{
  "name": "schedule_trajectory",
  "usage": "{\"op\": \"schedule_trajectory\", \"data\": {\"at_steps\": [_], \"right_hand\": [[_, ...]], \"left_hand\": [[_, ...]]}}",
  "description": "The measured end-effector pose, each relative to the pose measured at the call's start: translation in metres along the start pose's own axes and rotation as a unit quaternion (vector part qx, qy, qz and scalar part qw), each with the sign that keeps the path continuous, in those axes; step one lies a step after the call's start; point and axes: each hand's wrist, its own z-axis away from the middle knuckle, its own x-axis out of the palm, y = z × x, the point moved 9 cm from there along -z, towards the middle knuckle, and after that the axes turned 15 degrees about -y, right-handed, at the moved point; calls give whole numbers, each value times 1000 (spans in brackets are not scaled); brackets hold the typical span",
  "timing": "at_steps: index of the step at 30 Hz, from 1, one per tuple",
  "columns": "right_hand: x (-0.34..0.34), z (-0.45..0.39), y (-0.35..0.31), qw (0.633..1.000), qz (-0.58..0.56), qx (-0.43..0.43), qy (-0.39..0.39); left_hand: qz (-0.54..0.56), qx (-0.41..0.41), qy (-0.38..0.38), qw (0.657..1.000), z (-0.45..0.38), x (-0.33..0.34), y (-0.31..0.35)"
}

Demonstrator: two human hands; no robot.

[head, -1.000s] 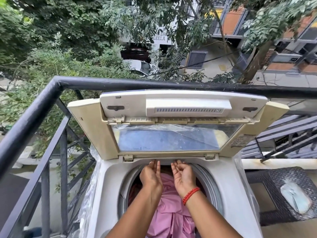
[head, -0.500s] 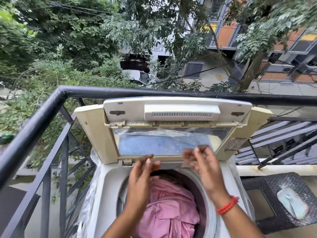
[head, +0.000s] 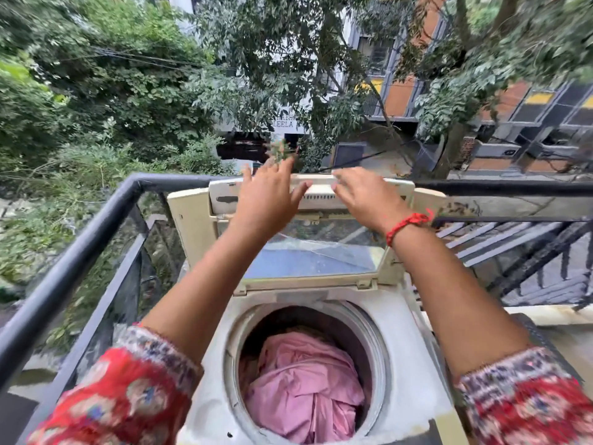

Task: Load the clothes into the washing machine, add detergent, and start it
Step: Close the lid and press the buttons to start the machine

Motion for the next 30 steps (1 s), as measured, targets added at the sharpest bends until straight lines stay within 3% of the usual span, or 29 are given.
{"op": "schedule_trajectory", "data": {"at_steps": [2, 6, 9, 17, 24, 30], "right_hand": [[-5, 5, -1, 1000, -18, -6, 17], [-15, 12, -10, 1000, 17, 5, 8], [-16, 28, -12, 1000, 18, -9, -5], [5, 85, -24, 995, 23, -70, -62], [61, 144, -25, 985, -44, -128, -105], [134, 198, -31, 962, -56, -207, -171]], "left_hand": [[-16, -7, -28, 999, -1, 16, -2], [-36, -5, 5, 999, 8, 5, 5], [-64, 1, -22, 998, 17, -1, 13], [-37, -20, -62, 997, 84, 18, 27], [21, -20, -93, 995, 157, 69, 31], [-8, -50, -103, 993, 230, 130, 38]]}}
